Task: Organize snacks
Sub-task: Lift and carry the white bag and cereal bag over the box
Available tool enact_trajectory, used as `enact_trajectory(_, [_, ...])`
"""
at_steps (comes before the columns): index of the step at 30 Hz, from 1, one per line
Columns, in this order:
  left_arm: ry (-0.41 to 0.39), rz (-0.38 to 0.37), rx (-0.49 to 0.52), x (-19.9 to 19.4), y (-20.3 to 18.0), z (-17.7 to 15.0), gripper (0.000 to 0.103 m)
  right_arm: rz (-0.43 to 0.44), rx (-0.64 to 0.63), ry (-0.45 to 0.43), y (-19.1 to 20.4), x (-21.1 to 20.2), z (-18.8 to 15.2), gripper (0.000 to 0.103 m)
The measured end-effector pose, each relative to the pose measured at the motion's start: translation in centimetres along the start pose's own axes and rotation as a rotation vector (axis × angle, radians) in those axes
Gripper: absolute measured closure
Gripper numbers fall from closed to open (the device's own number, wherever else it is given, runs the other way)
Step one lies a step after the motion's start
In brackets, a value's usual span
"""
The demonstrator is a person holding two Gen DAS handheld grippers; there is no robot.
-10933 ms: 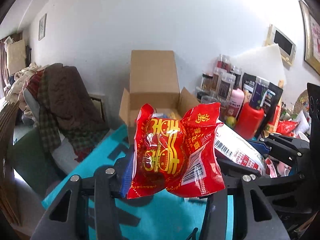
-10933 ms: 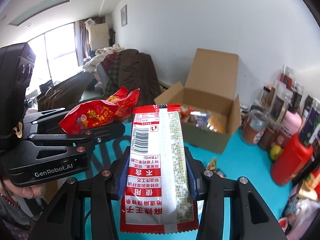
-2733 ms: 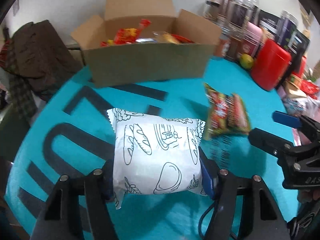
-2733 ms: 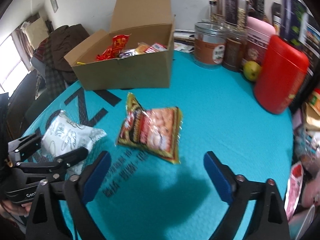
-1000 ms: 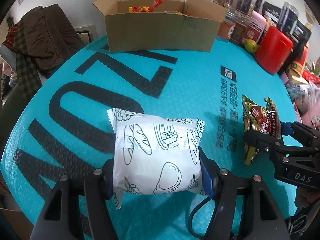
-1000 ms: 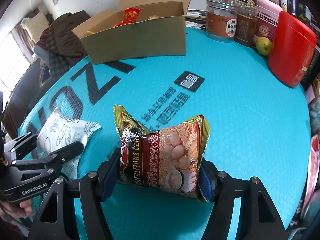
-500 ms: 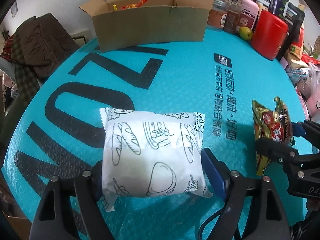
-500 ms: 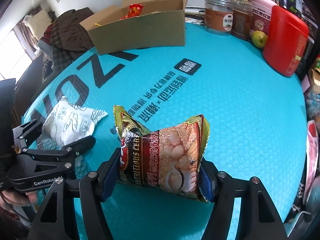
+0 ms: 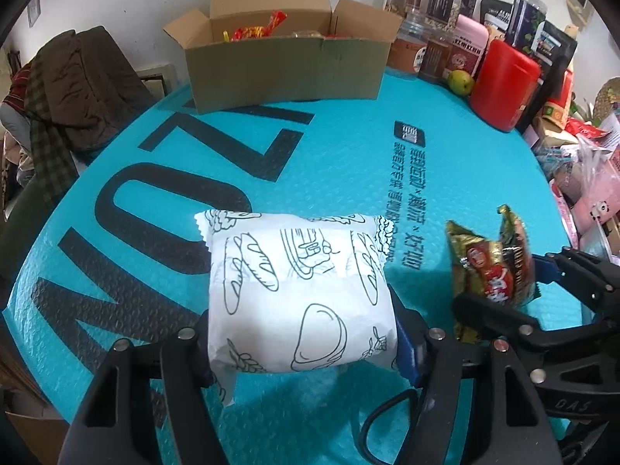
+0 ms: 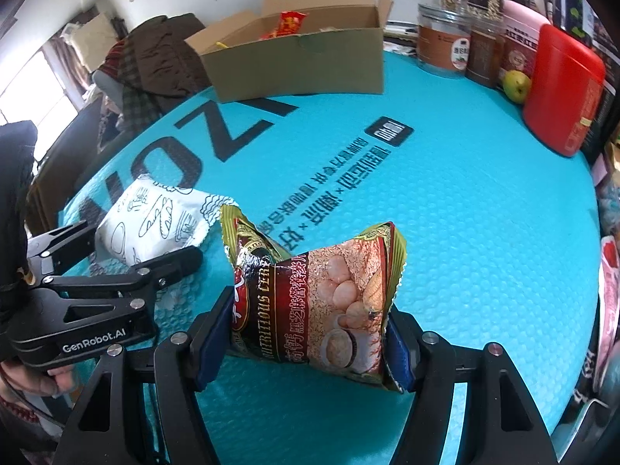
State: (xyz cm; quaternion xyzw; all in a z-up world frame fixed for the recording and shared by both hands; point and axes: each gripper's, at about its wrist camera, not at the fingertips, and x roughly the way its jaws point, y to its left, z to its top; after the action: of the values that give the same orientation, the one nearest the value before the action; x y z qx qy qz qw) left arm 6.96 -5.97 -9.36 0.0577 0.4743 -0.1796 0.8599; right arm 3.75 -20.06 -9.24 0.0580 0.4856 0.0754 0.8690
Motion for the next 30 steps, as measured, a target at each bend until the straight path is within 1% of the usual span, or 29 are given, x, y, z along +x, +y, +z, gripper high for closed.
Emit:
enact_trajectory(8, [-0.059, -0.001, -0.008, -2.7, 0.3, 0.5, 0.035, 0.012, -0.037, -0.029, 1.5, -1.1, 0.1, 0.035])
enact_trajectory(13, [-0.120, -0.005, -0.021, -4.9, 0.8, 1.4, 0.035, 0.020, -0.056, -0.081, 2.3, -2.6, 0.9, 0.035])
enact_trajectory(18, [-0.185, 0.002, -0.021, -6.8, 1.0, 2.4, 0.035, 0.031, -0.099, -0.144, 3.3, -4.6, 2.3, 0.035])
enact_trajectory(30, [-0.323, 0.028, -0.046, -10.5, 2.3, 5.5, 0.035, 0.064, -0.157, -0.246, 4.5, -7.2, 6.6, 0.035])
